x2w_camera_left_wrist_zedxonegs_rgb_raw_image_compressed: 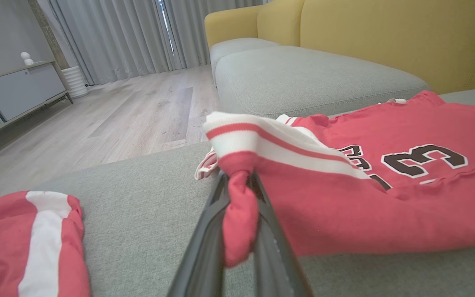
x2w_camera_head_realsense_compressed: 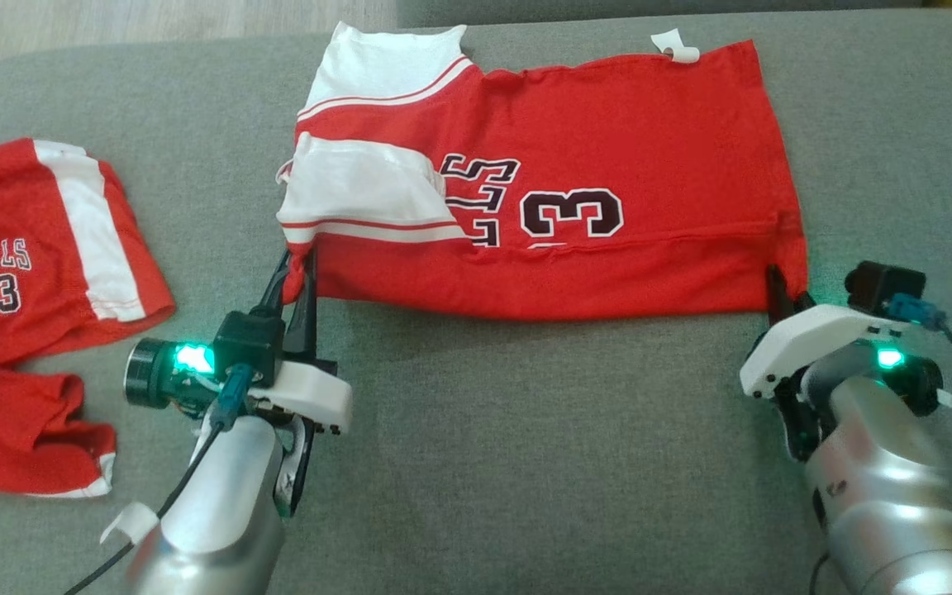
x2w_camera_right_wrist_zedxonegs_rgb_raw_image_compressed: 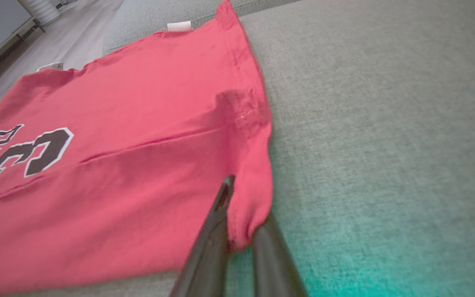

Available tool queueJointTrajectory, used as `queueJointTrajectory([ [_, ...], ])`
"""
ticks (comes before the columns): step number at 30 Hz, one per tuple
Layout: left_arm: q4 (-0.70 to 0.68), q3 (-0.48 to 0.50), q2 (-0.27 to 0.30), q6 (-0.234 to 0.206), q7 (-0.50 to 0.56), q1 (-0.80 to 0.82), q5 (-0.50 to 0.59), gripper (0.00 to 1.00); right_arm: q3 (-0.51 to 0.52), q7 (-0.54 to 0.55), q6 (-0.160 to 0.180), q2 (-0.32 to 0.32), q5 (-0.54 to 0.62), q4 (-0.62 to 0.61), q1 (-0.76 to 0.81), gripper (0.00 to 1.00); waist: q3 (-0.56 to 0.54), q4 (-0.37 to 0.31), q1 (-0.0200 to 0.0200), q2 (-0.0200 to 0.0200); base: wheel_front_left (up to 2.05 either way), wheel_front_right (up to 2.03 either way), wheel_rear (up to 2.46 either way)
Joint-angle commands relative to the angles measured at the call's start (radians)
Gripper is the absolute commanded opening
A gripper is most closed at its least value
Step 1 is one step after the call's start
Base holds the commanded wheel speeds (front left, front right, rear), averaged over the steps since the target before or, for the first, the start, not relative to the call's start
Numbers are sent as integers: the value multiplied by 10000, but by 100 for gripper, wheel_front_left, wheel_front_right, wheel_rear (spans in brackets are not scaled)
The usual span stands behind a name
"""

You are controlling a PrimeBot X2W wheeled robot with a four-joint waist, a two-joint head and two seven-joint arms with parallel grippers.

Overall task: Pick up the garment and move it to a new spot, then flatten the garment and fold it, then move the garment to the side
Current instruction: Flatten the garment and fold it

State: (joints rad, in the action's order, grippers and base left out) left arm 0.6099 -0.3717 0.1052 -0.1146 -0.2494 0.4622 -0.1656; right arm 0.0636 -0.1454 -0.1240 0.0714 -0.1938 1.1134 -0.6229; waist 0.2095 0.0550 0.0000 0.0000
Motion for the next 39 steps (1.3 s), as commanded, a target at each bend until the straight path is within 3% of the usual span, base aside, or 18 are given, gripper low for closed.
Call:
queueJointTrajectory([
  [1,-282,237,273,-61,-99,140,11,0,-300,-15,-67,-212,159,109,96,0,-23,-14,0,0,0,0,0],
  [7,-130,213,340,-88,-16,-38,-94,0,107,-601,-67,-212,1085,349,-50,0,-220,-153,0,0,0,0,0],
  [17,218,111,416,-21,90,-610,-347,0,1098,-688,-67,-212,2416,-448,500,0,-953,-410,0,0,0,0,0],
  [27,-128,-210,525,56,540,-2062,-549,0,894,25,-67,-212,1646,-1491,1980,0,-1965,-565,0,0,0,0,0],
  [39,-2049,-289,736,-327,1295,-3700,-829,0,705,1554,-67,-212,393,-4793,4295,0,-2110,-625,0,0,0,0,0],
])
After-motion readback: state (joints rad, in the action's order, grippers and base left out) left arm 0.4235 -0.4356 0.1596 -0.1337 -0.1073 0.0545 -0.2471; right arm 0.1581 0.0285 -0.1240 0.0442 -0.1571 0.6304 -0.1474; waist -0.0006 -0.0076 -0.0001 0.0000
